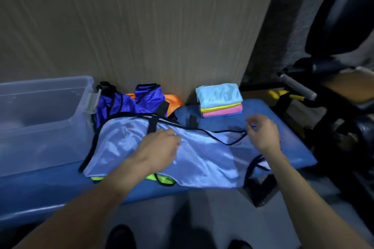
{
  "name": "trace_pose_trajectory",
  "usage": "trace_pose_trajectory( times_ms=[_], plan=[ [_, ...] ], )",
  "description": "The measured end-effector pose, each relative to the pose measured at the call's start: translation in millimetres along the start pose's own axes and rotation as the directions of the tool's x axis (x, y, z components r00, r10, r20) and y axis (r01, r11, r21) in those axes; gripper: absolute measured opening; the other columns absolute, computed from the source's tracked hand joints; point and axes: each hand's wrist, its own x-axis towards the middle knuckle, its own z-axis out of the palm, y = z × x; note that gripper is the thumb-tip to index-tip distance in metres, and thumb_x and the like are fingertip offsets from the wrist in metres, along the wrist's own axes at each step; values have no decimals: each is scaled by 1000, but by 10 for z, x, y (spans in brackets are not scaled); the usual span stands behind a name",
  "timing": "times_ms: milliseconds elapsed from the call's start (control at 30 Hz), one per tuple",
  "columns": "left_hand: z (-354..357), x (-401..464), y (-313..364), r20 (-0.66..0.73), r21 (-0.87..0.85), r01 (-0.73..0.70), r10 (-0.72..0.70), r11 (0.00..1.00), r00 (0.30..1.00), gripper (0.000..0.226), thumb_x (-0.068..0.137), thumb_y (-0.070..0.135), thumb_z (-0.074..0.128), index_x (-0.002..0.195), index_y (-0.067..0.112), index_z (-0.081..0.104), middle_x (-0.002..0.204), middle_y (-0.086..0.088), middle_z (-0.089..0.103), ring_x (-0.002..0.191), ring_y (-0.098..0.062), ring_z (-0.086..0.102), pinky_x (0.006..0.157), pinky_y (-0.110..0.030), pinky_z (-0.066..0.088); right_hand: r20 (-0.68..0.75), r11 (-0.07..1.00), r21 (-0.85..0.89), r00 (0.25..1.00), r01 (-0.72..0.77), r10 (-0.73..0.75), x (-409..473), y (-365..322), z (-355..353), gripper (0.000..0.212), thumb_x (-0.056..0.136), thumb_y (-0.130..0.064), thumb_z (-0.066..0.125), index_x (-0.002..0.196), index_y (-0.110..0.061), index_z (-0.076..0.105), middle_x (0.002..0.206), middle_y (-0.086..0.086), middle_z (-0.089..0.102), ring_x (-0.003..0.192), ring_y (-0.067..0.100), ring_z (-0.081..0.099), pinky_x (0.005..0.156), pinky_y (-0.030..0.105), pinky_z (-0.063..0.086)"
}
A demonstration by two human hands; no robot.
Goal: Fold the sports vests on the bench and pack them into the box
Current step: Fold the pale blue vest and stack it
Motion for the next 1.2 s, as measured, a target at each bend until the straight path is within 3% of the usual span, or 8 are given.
trace_pose_trajectory(
  times_ms=[167,300,433,567,867,967,1067,1200],
  plan=[
    [303,313,362,-35,-161,-133,129,978,991,19,102,29,45,112,28,62,113,7,56,108,-21,51,93,-43,46,2,964,-82,967,-253,254,10,658,-154,42,94,-45,65,118,-11,70,119,13,70,114,38,61,98,51,51],
    [509,465,496,-63,-250,-204,195,947,979,27,102,37,50,123,27,63,119,10,53,109,-18,46,96,-41,45,56,952,-90,953,-292,297,65,705,-137,46,90,-59,65,85,-13,74,87,8,72,95,33,63,83,45,54],
    [577,581,600,0,-169,-206,208,964,978,47,104,53,35,145,35,48,144,12,41,126,-18,36,105,-37,33,137,944,-12,934,-330,329,140,740,-43,38,89,-46,70,63,-21,58,62,-1,56,86,33,61,68,36,43],
    [654,676,585,124,-88,-136,146,987,981,64,101,64,18,159,36,23,161,11,24,137,-20,27,110,-40,27,13,921,246,951,-303,309,161,721,-210,33,97,-30,66,85,0,64,78,16,66,77,28,61,69,38,44],
    [649,771,592,34,-144,-131,137,981,990,48,105,45,43,150,28,42,145,11,39,123,-18,38,104,-39,37,-3,847,464,955,-260,296,-15,760,-382,27,96,-33,69,78,-14,62,68,-1,63,63,14,56,66,35,46],
    [593,792,676,-144,-283,-161,124,946,982,36,101,31,55,137,27,56,129,12,51,113,-17,45,97,-41,46,27,853,478,975,-208,222,-49,607,-423,23,97,-30,69,84,-11,63,74,5,67,70,15,60,70,39,48],
    [490,868,831,-227,-626,-165,24,762,974,42,100,32,61,141,29,51,137,16,51,127,-9,44,107,-33,41,88,868,495,996,-34,-11,-127,304,-452,13,97,-23,69,88,-14,66,80,7,71,74,10,63,75,34,50],
    [282,976,1008,-19,-943,-69,155,326,988,65,95,47,61,154,41,33,153,24,40,141,14,30,108,-15,32,287,831,549,914,88,-287,-244,-27,-451,2,96,-10,68,96,-9,66,82,-4,68,78,14,64,78,34,51]
  ],
)
